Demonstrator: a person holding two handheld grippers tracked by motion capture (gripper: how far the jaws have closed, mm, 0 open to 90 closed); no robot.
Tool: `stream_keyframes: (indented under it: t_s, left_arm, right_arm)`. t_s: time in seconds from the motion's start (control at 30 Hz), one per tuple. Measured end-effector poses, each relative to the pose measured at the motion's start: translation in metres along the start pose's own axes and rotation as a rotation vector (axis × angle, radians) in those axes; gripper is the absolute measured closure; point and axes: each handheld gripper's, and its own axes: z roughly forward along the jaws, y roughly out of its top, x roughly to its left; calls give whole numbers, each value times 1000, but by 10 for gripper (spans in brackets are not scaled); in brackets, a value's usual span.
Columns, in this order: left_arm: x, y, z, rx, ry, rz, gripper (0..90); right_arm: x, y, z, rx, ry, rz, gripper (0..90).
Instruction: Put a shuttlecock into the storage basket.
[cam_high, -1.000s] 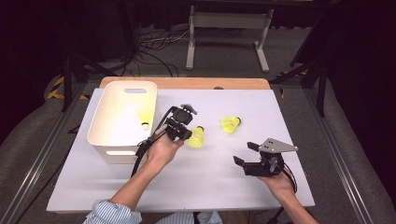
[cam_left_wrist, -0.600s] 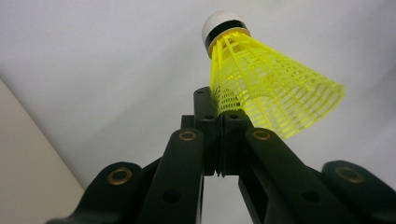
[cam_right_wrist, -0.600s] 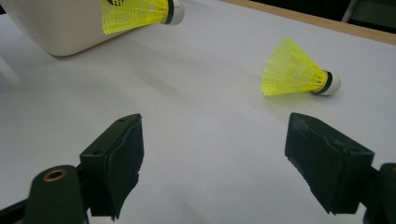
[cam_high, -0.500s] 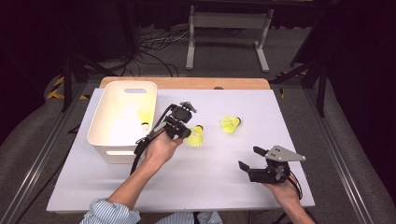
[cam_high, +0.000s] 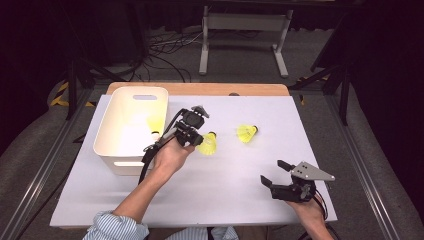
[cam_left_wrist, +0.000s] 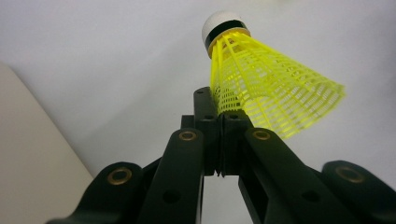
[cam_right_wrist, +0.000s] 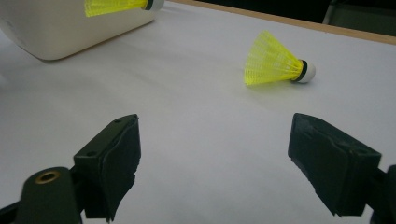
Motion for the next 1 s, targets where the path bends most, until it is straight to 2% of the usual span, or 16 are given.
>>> stream_keyframes:
  t_s: [0.27,0.6,1.0]
  left_arm:
    - [4,3,-5,6,5,-5,890]
    - [8,6,-14,3,13,-11,890]
    - [14,11,-18,15,16,-16,890]
  right_arm:
    - [-4,-10,-1,13,-18,14,156]
    - [-8,-17,-4,1,-55,22,152]
    - [-10,-21,-5,2,-64,28,146]
